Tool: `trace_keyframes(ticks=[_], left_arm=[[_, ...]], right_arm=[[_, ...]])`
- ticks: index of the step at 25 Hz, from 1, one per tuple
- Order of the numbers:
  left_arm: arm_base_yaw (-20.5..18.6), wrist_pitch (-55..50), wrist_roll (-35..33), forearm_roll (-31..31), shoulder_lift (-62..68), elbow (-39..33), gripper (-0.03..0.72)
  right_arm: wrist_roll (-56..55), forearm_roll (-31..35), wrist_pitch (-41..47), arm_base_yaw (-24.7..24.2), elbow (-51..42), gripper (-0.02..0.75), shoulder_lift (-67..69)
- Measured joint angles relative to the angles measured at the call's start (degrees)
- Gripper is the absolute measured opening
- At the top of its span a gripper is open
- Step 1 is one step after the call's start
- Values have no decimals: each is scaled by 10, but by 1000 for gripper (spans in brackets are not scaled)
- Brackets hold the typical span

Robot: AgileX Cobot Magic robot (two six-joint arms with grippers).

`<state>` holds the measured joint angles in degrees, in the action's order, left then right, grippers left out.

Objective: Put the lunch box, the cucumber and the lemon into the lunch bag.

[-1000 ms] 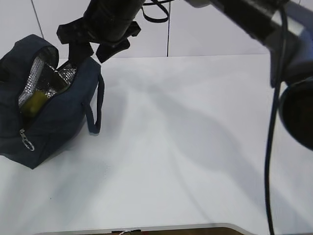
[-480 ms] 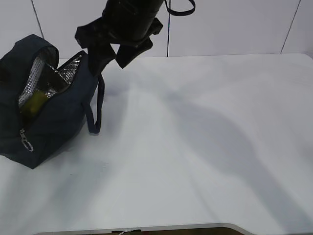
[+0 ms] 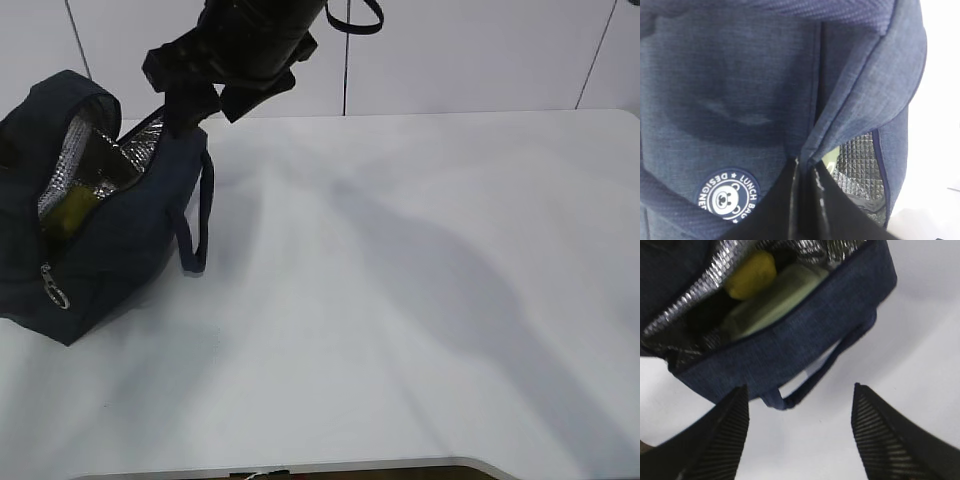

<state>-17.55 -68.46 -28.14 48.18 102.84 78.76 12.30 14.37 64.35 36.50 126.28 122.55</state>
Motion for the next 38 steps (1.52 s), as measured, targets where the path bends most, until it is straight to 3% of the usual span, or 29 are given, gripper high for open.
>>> trace_keyframes(ticks=[6, 16, 22, 38], left_arm=[[0, -1, 0, 0, 0, 0, -14], [0, -1, 0, 0, 0, 0, -14], [0, -1, 0, 0, 0, 0, -14], [0, -1, 0, 0, 0, 0, -14]], right_arm=[[3, 92, -45, -18, -46, 513, 6], [34, 271, -88, -98, -98, 473, 18], [77, 375, -93, -99, -102, 431, 56], [117, 437, -121, -99, -102, 426, 95]])
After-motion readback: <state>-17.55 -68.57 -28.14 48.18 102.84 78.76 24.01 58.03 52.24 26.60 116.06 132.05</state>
